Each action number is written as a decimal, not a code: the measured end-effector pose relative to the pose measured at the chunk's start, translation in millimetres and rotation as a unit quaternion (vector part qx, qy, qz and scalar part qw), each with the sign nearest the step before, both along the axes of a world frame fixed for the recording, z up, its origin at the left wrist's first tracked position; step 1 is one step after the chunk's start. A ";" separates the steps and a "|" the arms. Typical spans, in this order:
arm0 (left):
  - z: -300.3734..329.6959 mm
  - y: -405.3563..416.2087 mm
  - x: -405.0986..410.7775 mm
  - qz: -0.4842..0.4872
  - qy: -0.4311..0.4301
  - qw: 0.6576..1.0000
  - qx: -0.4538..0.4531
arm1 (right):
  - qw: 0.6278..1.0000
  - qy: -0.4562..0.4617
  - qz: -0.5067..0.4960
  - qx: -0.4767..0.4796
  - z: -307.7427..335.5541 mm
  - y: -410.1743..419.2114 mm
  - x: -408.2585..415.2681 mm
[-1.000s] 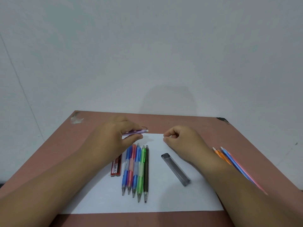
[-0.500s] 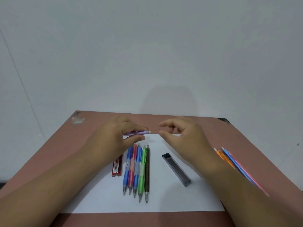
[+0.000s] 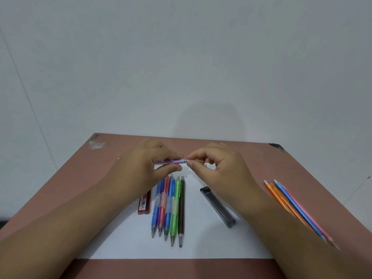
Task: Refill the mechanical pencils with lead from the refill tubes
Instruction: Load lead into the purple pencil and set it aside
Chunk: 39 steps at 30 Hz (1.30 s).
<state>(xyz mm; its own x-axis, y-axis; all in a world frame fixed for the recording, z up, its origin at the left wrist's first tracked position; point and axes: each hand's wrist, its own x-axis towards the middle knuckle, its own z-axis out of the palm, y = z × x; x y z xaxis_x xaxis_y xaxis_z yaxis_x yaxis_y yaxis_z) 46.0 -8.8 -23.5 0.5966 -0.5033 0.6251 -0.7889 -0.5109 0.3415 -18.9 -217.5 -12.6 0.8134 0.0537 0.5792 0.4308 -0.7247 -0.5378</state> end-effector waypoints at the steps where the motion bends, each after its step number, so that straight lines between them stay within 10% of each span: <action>1: 0.3 -0.1 0.4 0.002 0.002 1.000 0.003 | 1.000 -0.002 0.000 0.003 0.6 0.1 -0.1; 20: -11.4 9.5 29.9 0.127 0.156 0.979 0.024 | 0.925 0.188 -0.129 0.303 -2.2 -38.2 19.0; 39: -14.8 10.4 32.5 0.083 0.184 0.972 0.121 | 0.960 0.187 -0.206 -0.021 -12.7 -48.2 25.2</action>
<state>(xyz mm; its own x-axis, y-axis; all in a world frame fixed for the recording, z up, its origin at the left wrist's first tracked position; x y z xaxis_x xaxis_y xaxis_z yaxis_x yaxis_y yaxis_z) 78.5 1.6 -38.2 0.8435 -0.4860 0.2289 -0.5350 -0.7218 0.4391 6.3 -265.6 -25.3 0.9215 -0.3006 0.2459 -0.1157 -0.8169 -0.5651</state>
